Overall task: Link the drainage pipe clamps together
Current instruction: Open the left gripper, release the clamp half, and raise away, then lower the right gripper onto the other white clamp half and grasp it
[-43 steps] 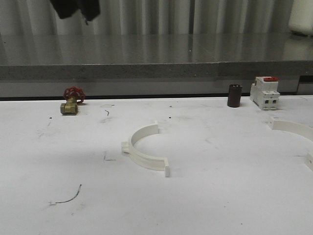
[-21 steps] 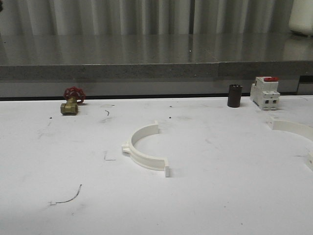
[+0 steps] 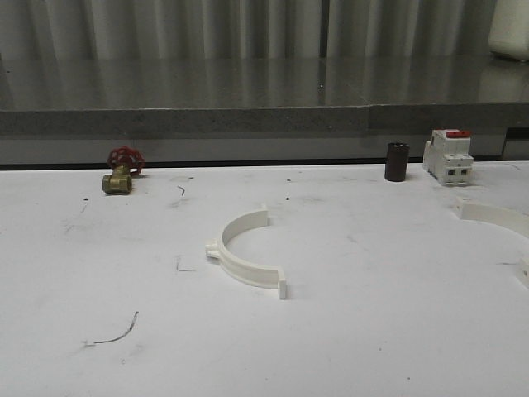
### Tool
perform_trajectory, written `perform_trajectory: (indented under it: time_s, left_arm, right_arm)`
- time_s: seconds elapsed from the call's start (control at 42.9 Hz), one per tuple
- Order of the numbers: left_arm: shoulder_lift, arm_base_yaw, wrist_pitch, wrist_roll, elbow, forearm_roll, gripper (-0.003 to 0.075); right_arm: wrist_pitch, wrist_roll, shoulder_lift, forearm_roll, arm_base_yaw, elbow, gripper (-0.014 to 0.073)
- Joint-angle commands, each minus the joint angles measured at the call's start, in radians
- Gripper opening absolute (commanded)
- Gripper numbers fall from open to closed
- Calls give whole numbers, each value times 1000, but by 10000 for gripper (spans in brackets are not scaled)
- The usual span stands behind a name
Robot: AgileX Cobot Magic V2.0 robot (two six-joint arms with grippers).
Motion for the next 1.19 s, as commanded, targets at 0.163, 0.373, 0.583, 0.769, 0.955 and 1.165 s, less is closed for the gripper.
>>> perform_trajectory:
  time_s: [0.163,0.373,0.583,0.769,0.955,1.165]
  left_arm:
    - [-5,0,-62,-1,-25,-2,291]
    - [-5,0,-63,-1,-25,-2,291]
    - [-5,0,-68,-1,-25,-2,291]
    - [-5,0,-68,-1,-25,-2,291]
    - [-5,0,-68,-1,-25,-2,291]
    - [-5,0,-68,-1,-25,-2,291]
  right_arm:
    - [-65,-8,0,-4,-2,-35,510]
    - [78,-8,76,-8,-2,-180,512]
    - [252,-8,286,-52,-4,-395,512]
    - [297,-8,483,-40,-72,-517,510]
    - [338,-27,667,7,-110,-605,510]
    - [324,-57,844,56,-110,-654,510]
